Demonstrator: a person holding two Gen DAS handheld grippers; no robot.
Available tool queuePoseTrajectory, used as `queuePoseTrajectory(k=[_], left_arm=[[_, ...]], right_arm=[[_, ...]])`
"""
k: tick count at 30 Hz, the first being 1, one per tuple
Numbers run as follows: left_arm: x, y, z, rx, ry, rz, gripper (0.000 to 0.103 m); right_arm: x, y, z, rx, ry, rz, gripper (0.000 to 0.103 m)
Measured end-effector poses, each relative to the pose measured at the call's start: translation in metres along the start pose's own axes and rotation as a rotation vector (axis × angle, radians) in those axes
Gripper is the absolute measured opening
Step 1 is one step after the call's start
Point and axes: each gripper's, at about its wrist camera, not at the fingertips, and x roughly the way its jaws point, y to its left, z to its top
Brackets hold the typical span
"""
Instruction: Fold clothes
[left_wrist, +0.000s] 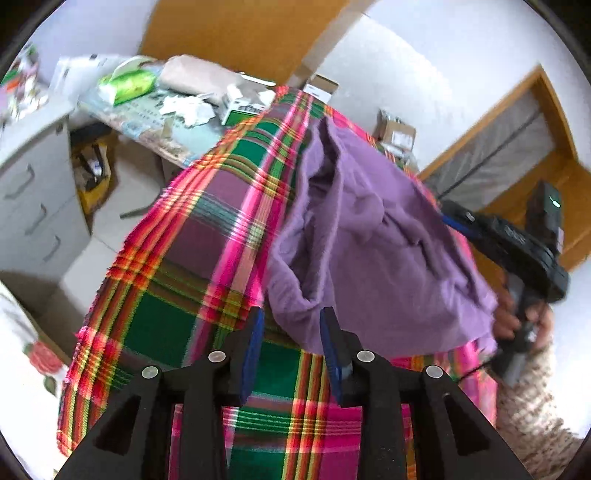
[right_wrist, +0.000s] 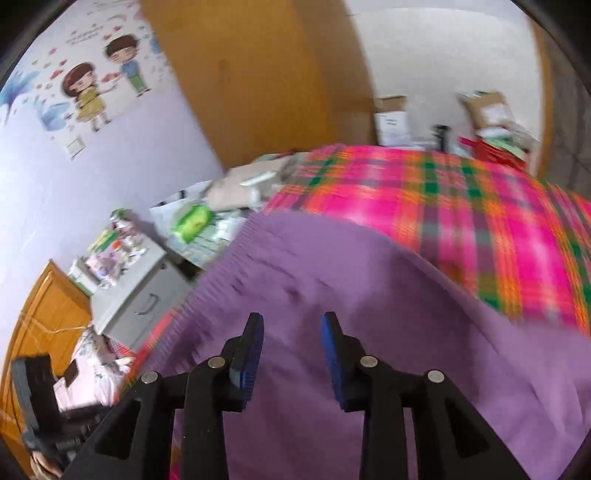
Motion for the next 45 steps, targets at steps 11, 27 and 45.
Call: queuePoseTrajectory(k=[11, 27, 45], left_arm=[[0.025, 0.007, 0.013, -0.099, 0.004, 0.076, 0.032], [0.030, 0.018, 0.024, -0.246, -0.065, 0.079, 0.032], [0.024, 0.023, 0.026, -0.337, -0.096, 0.055, 0.011]], right_arm=[[-0.094, -0.082, -0.122, 0.341, -0.077, -0.132, 0.040], [-0.107, -0.162, -0.141, 0.624, -0.227, -0.158, 0.040], [-0.145, -0.153, -0.150, 0.582, -0.313, -0.128, 0.004]])
